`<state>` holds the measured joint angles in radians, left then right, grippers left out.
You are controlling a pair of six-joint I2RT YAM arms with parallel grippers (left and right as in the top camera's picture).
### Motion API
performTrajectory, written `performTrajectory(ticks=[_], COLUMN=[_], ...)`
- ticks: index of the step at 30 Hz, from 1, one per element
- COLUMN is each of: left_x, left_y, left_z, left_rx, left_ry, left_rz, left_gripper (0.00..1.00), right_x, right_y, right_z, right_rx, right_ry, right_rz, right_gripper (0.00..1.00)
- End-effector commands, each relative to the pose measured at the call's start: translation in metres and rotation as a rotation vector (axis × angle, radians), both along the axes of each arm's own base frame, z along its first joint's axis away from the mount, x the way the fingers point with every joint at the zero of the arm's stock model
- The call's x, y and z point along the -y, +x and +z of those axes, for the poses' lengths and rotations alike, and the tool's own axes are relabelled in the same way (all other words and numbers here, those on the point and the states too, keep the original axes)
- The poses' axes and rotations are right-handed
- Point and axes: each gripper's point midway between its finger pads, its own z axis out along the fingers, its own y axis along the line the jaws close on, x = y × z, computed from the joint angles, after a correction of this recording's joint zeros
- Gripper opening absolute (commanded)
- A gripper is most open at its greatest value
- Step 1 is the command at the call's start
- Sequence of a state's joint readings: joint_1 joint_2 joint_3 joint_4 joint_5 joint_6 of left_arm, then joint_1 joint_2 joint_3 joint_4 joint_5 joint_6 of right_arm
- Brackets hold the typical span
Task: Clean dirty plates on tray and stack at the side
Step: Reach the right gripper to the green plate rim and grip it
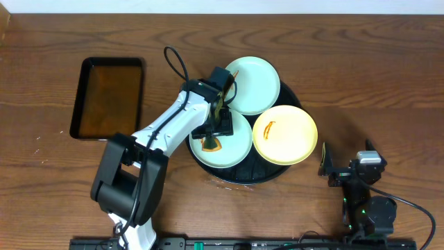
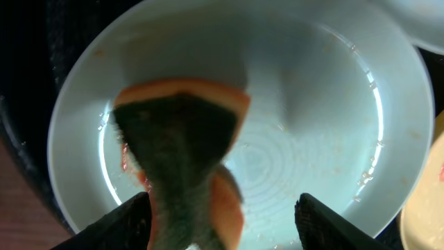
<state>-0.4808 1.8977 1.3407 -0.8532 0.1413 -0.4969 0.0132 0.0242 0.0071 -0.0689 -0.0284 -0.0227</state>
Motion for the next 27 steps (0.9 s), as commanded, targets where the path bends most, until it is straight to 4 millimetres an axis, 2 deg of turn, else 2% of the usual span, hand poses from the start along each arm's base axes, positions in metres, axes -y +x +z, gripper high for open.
performTrajectory(ticks=[1,4,5,6,7,9,11,12,14,15,17,18,21,22,24,26,27], left_x=[-0.006,-0.015,-0.023,-0.028,-0.035,-0.044,-0.044,-0.044,-0.044,-0.046,-0.052,-0.059,-0.071,-0.077,-0.08,-0.08,-0.08], left_y=[0.022,0.028,0.031,0.033,0.035,0.038,0.038,0.037,0.037,0.038,0.04,0.043,0.046,0.048,0.049,0.049,0.049], left_z=[0.05,0.084,0.1,0.106,0.112,0.117,0.116,0.115,0.115,0.116,0.116,0.116,0.116,0.116,0.116,0.116,0.116], left_rx=[0.129,0.219,0.268,0.291,0.316,0.34,0.336,0.333,0.333,0.331,0.33,0.33,0.327,0.327,0.327,0.327,0.327], left_ry=[-0.034,-0.07,-0.072,-0.064,-0.047,-0.028,-0.025,-0.024,-0.025,-0.032,-0.034,-0.031,-0.03,-0.027,-0.026,-0.026,-0.026], left_rz=[0.02,0.031,0.05,0.06,0.074,0.093,0.092,0.092,0.093,0.099,0.118,0.142,0.196,0.213,0.22,0.221,0.221], left_gripper=[0.68,0.69,0.69,0.71,0.74,0.75,0.76,0.77,0.79,0.8,0.8,0.8,0.8,0.8,0.8,0.8,0.8], right_x=[0.008,0.008,0.007,0.006,0.001,-0.031,-0.058,-0.065,-0.065,-0.065,-0.066,-0.074,-0.095,-0.105,-0.115,-0.13,-0.139], right_y=[0.0,0.0,0.0,0.0,0.001,-0.007,-0.022,-0.03,-0.042,-0.056,-0.064,-0.069,-0.062,-0.051,-0.037,-0.019,-0.007], right_z=[-0.001,-0.001,0.0,0.006,0.019,0.062,0.086,0.101,0.128,0.151,0.165,0.174,0.177,0.177,0.179,0.186,0.189], right_rx=[-0.001,-0.001,0.002,0.026,0.078,0.234,0.29,0.337,0.435,0.526,0.563,0.54,0.363,0.232,0.069,-0.155,-0.333], right_ry=[-0.022,-0.022,-0.022,-0.02,-0.006,0.169,0.297,0.337,0.399,0.443,0.461,0.436,0.309,0.224,0.176,0.189,0.232], right_rz=[-0.039,-0.039,-0.039,-0.032,-0.005,0.192,0.379,0.443,0.479,0.519,0.545,0.587,0.658,0.69,0.748,0.861,0.931], right_gripper=[0.99,0.99,0.99,0.99,0.99,0.99,0.99,0.99,0.99,0.99,0.99,0.99,0.99,0.99,0.99,0.99,0.99])
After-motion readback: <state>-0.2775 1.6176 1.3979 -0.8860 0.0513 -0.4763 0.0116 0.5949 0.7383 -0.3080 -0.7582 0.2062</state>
